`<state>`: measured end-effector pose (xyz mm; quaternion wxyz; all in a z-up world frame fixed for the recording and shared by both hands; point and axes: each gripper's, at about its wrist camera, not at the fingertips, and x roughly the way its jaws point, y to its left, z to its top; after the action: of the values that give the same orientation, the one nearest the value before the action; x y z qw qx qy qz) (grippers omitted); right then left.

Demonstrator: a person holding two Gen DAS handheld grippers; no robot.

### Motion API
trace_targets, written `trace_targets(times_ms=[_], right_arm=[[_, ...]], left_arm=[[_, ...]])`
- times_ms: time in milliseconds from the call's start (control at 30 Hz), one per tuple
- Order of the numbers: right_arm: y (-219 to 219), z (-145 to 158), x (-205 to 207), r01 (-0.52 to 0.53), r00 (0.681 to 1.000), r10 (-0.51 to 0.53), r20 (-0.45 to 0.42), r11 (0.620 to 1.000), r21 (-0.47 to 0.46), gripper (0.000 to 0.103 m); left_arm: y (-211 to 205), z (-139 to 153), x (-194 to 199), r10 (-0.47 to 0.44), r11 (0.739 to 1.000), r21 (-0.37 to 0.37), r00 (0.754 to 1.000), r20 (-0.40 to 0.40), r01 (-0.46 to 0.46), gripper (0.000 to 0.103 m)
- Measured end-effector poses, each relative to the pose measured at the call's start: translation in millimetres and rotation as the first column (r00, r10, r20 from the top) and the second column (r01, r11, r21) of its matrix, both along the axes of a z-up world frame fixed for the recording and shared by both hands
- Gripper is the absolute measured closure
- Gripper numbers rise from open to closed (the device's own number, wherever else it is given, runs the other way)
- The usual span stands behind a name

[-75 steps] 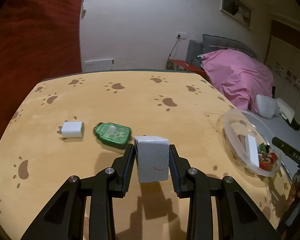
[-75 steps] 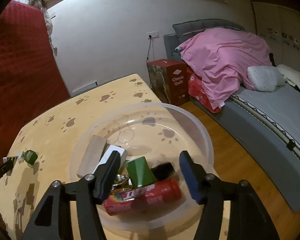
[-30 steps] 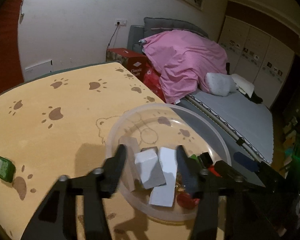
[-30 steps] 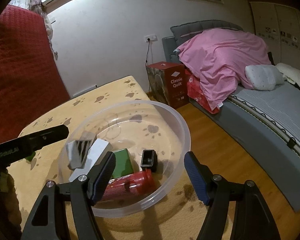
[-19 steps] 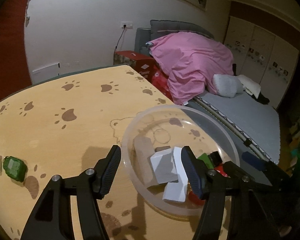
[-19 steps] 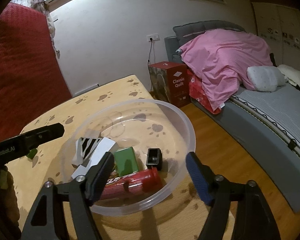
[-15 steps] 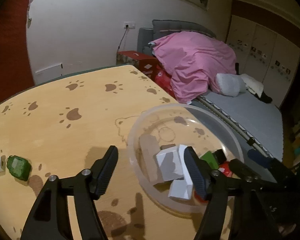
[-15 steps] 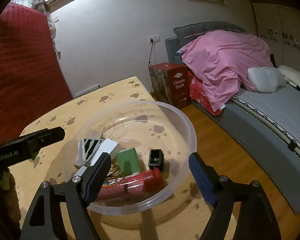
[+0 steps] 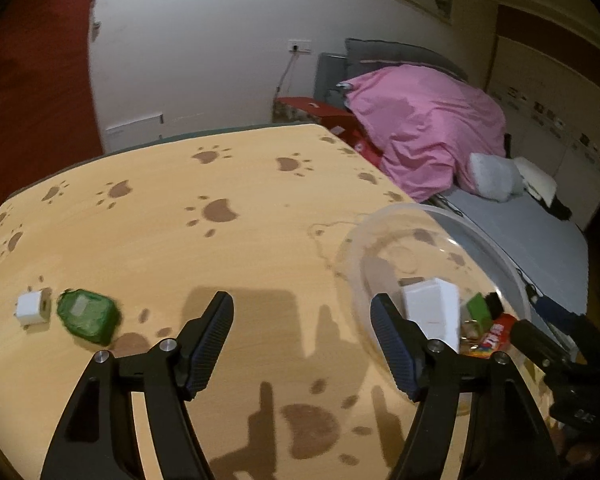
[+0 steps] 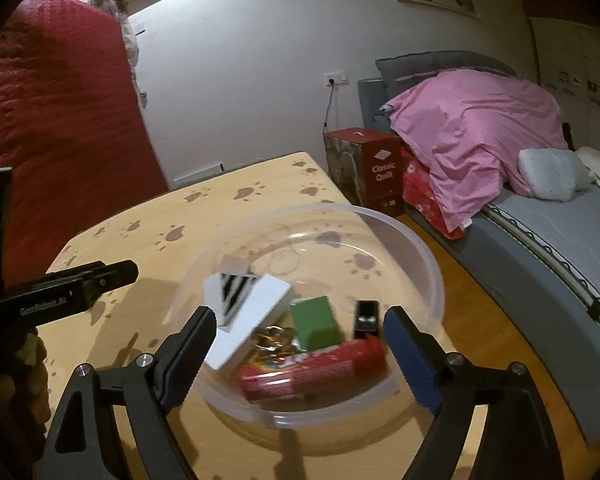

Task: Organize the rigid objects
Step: 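Move the left tool to the white charger and grasp it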

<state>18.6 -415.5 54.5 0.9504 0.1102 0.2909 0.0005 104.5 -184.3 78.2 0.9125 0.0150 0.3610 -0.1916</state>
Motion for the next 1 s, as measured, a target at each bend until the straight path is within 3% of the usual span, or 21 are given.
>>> trace_targets(times_ms=[567,1000], right_arm=[[46.8,9.9,6.6,-0.106,0.994,0.106,0.002,0.994,-0.019,0.002],[85.0,7.5,14.6,-0.185,0.983,0.184,-0.022,0.982,-0.036,0.001]], left_arm=[[88.3,-0.4,13.8,0.181,0.983,0.027,0.983,0.012,-0.181,0.021],[174.2,-22.1,38.4,0.356,0.931,0.087,0.934,-0.016,-0.354,0.015]])
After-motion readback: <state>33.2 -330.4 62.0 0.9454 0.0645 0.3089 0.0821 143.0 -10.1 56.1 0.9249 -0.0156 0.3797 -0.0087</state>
